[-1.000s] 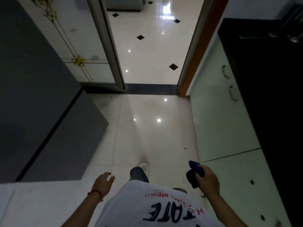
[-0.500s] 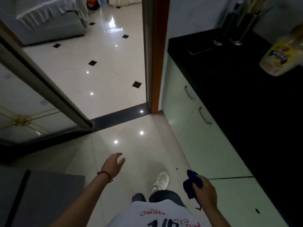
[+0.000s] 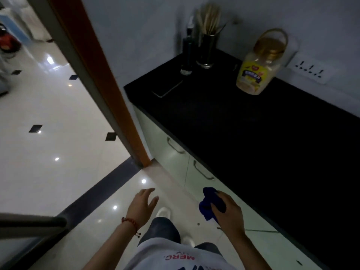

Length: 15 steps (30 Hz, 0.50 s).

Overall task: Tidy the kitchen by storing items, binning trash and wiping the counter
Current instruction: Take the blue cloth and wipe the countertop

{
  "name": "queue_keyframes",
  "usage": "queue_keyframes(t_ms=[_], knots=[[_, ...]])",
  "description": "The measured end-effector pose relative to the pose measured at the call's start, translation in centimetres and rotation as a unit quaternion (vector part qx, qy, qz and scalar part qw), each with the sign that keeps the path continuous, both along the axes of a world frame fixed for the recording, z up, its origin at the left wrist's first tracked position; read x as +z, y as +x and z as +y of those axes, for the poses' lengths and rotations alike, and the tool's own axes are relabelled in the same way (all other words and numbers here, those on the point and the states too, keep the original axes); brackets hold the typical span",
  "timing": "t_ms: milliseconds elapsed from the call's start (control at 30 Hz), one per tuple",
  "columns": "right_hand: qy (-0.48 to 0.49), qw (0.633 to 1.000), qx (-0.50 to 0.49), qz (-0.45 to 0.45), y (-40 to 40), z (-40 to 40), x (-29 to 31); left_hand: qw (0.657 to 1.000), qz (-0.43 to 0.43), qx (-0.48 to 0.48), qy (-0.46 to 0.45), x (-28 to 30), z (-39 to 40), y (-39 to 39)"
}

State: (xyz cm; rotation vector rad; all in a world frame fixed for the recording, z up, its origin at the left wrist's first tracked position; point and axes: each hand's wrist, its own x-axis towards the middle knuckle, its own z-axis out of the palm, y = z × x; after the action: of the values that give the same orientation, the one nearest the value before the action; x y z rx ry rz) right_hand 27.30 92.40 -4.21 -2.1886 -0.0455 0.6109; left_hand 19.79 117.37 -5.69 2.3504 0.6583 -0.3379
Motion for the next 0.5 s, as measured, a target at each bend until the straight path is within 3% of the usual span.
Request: queue_keyframes(t_ms=[167,333,500], knots=[[0.006,0.984,-0.113,-0.136,2.4,0.4,2.2,0.979,-0.104,-0.174,0.028,2.1,0.5,11.1],[0.018,0.938,-0.29,-0.186,5.8,0.7,3.3,0.92,-0.215,-0.321,0.064,2.9,-0.4,20.3],[0.01,0.888,-0.418,-0.194,9.7,0.5,4.0,0.884,-0.146,-0.422,0.137,1.7,-1.6,26.7]])
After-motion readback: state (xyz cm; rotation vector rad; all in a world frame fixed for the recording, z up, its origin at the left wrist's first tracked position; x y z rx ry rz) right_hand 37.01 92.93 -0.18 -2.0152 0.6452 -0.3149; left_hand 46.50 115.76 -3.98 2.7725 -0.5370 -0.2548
